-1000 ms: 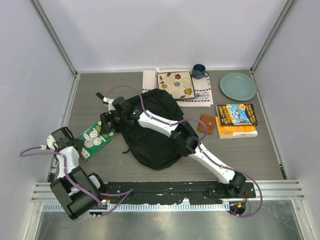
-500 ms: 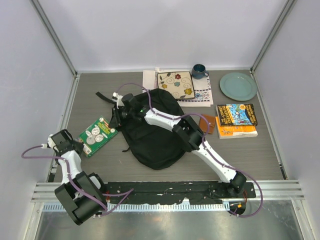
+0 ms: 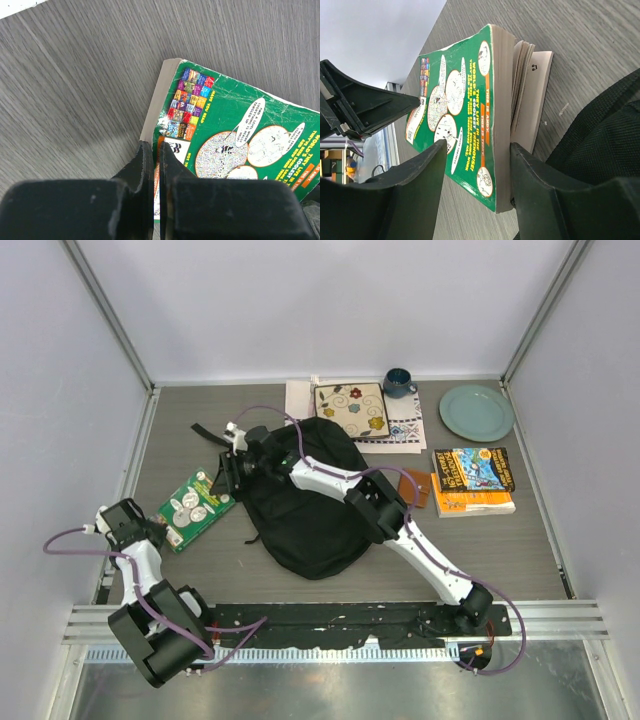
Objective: Pack the student bag
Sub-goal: Pick up the book from the center of the board.
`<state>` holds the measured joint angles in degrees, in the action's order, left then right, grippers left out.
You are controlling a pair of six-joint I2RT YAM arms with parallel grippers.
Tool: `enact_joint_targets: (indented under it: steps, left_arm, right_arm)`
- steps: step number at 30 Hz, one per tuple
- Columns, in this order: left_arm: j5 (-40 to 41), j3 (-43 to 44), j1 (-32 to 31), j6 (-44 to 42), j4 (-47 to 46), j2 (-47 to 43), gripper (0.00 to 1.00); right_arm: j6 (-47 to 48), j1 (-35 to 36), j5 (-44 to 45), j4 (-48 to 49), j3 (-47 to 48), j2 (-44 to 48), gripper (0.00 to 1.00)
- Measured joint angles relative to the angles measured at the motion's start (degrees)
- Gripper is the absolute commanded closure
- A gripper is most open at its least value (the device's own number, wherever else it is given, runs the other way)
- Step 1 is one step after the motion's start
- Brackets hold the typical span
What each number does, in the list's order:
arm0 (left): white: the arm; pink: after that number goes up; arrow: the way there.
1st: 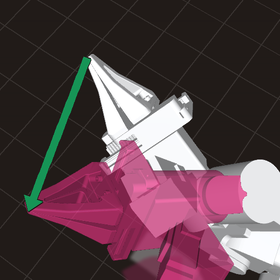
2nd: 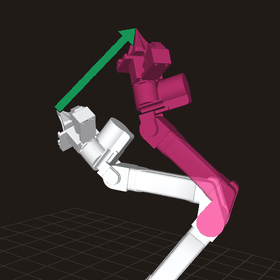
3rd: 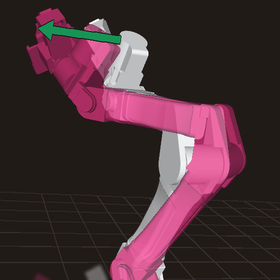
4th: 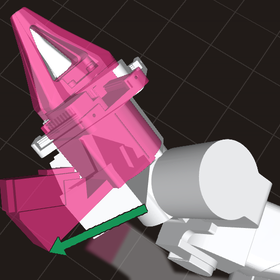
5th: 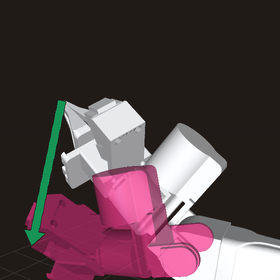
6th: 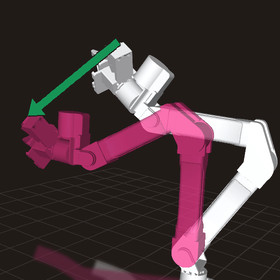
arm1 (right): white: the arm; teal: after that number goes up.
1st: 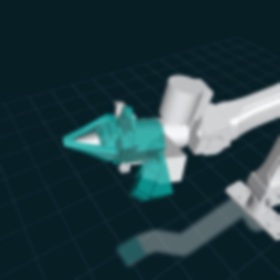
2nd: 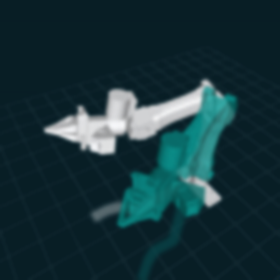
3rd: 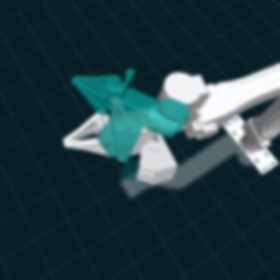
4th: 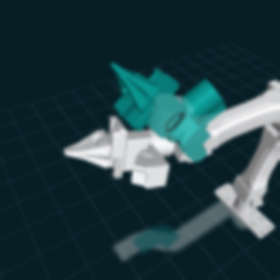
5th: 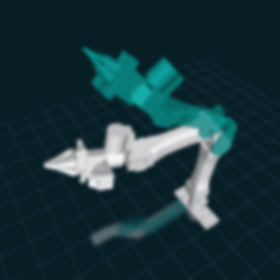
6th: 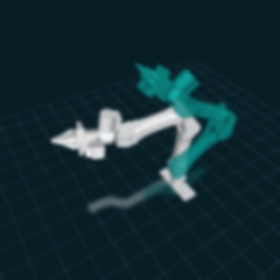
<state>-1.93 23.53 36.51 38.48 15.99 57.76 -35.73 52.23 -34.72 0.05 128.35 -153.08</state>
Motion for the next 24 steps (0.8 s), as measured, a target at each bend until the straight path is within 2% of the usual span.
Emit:
enact_joint_targets:
  steps: [3,11,13,14,15,19,20,22,24]
  left_arm:
    - [-0.26,0.00,0.13,-0.07,-0.11,0.09,1.00]
    - [-1.31,-0.59,0.44,-0.31,-1.84,0.33,1.00]
    - [-1.81,-0.66,0.52,-0.50,-2.16,0.46,1.00]
    - [-2.05,-0.68,0.55,-0.61,-2.29,0.50,1.00]
    - [-2.21,-0.72,0.55,-0.70,-2.40,0.50,1.00]
    - [-2.51,-0.79,0.63,-1.40,-2.58,0.50,1.00]
    - [-2.49,-0.79,0.63,-1.51,-2.64,0.50,1.00]
    - [-2.49,-0.81,0.68,-1.55,-2.71,0.48,1.00]
    - [-2.47,-0.81,0.70,-1.51,-2.67,0.37,0.86]
  right_arm:
    - [-0.44,-0.13,-0.59,0.15,0.96,-0.87,0.49]
    - [1.29,-0.55,-2.73,-1.22,2.84,-2.14,0.48]
    - [3.04,-0.55,-2.86,-2.78,3.50,-2.14,0.52]
    - [4.07,-0.55,-2.84,-3.72,3.85,-2.14,0.55]
    - [4.90,-0.55,-2.84,-4.52,4.13,-2.14,0.67]
    - [7.93,-0.55,-2.36,-7.37,4.50,-2.14,0.86]
    - [8.57,-0.55,-2.36,-7.58,4.52,-2.14,0.97]
    - [9.33,-0.55,-2.43,-8.02,4.61,-2.14,1.00]
    - [9.77,-0.55,-2.47,-8.31,4.68,-2.14,1.00]
